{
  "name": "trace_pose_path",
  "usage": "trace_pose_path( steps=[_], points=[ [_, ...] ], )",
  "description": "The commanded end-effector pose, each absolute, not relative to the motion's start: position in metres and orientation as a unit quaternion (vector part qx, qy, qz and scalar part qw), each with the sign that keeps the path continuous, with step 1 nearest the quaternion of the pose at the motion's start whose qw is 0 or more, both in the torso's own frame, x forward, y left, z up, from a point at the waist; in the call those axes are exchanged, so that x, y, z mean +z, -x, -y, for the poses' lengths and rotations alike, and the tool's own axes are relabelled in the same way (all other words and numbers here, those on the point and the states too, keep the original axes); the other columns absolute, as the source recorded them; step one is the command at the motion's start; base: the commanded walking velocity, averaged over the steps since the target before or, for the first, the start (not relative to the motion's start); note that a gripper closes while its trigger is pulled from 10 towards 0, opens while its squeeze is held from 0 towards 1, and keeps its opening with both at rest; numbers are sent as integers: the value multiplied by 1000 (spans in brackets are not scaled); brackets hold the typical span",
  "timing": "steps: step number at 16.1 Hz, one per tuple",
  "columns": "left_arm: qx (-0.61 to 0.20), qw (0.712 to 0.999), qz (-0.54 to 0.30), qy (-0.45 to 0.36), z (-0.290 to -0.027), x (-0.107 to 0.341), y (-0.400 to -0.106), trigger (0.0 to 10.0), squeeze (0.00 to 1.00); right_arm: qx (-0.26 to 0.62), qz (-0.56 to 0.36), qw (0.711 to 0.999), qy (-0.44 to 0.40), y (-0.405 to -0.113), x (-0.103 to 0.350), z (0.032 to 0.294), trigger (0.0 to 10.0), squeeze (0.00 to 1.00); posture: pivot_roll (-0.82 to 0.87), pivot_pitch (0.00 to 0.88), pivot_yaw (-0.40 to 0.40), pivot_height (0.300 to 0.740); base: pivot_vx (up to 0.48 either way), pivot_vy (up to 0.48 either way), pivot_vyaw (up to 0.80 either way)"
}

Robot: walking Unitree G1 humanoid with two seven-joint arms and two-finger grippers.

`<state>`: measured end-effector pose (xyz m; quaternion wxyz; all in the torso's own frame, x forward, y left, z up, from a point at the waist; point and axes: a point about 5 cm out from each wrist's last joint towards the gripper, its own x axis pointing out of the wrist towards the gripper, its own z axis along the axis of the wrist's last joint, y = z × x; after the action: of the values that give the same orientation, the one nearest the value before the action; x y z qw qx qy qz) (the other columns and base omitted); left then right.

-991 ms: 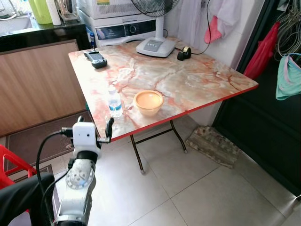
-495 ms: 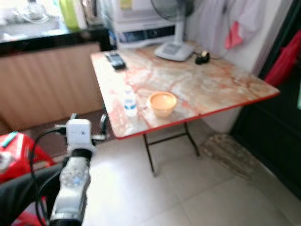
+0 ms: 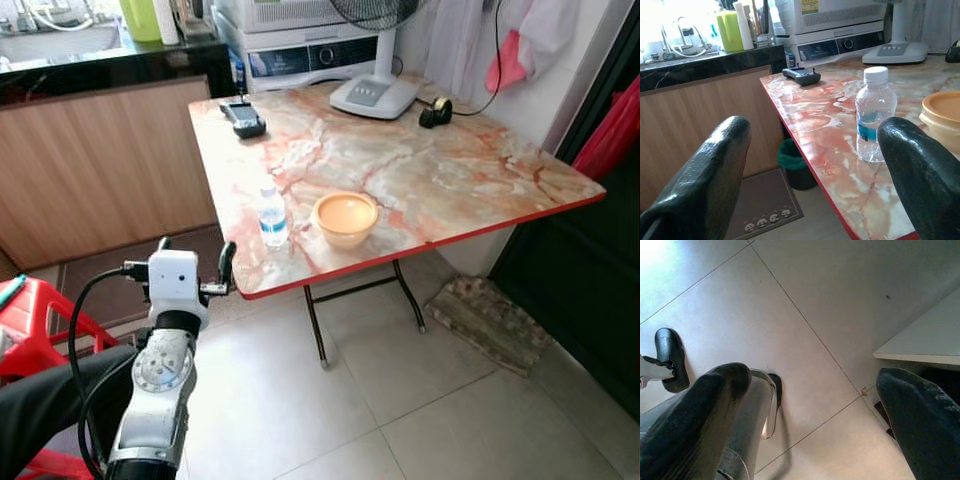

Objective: Restocking fridge

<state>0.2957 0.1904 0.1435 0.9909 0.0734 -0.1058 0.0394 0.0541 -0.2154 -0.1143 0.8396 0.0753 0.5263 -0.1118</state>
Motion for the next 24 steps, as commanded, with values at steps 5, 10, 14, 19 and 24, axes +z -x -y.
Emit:
trace_pose_path(
  steps=[5, 10, 14, 19, 24],
  points=[
    [37, 990, 116, -78, -188, 151, -296, 10000, 0, -103, -558, 819, -90, -37, -119, 207, 10000, 0, 123, 0, -20, 740, 0, 0, 0],
    [38, 989, 119, -78, -188, 154, -297, 10000, 0, -102, -558, 819, -91, -37, -119, 207, 10000, 0, 122, 0, -22, 740, 0, 0, 0],
    [38, 989, 119, -76, -187, 153, -295, 10000, 0, -94, -561, 818, -91, -37, -119, 206, 10000, 0, 129, 0, -27, 740, 0, 0, 0],
    [37, 989, 124, -76, -186, 157, -295, 10000, 0, -90, -561, 818, -91, -38, -119, 206, 10000, 0, 130, 0, -29, 740, 0, 0, 0],
    [36, 988, 129, -79, -185, 161, -296, 10000, 0, -86, -562, 818, -89, -38, -119, 206, 10000, 0, 131, 0, -31, 740, 0, 0, 0]
  ],
)
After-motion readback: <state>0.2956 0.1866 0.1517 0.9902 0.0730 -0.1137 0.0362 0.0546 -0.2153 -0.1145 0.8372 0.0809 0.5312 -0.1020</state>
